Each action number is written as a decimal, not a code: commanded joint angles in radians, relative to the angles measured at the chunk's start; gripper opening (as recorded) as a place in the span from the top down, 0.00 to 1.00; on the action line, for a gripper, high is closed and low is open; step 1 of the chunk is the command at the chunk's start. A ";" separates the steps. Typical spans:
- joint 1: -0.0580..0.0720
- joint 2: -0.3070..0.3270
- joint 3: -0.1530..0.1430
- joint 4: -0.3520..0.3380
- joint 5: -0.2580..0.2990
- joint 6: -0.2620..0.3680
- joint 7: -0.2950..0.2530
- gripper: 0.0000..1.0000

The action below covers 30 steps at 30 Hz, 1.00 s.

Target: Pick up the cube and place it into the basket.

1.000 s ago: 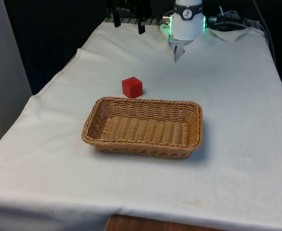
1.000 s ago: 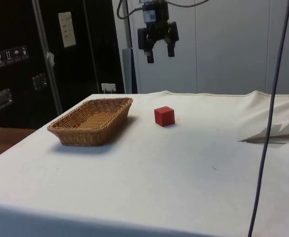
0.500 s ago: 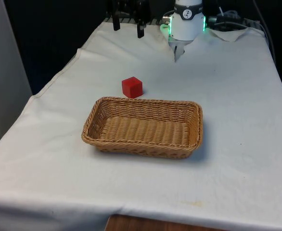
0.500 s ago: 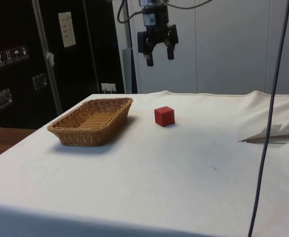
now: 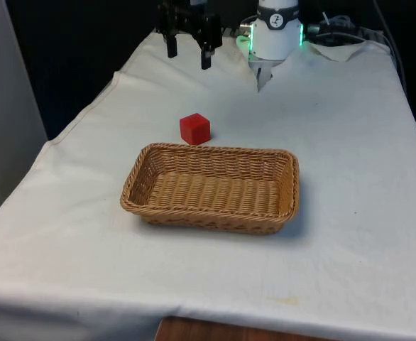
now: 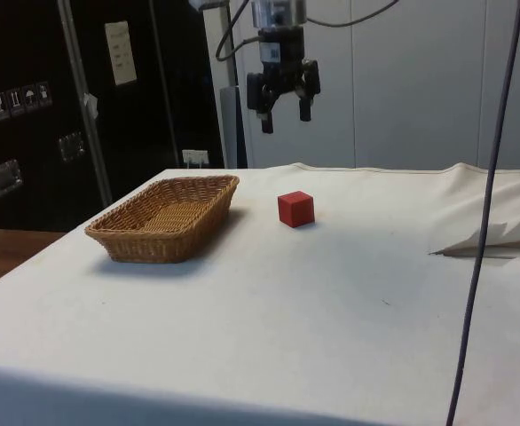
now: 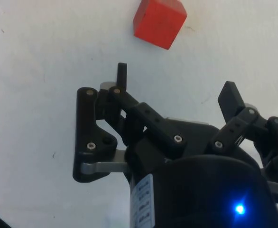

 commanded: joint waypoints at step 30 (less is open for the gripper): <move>0.003 0.082 0.012 -0.081 0.039 0.155 0.011 0.00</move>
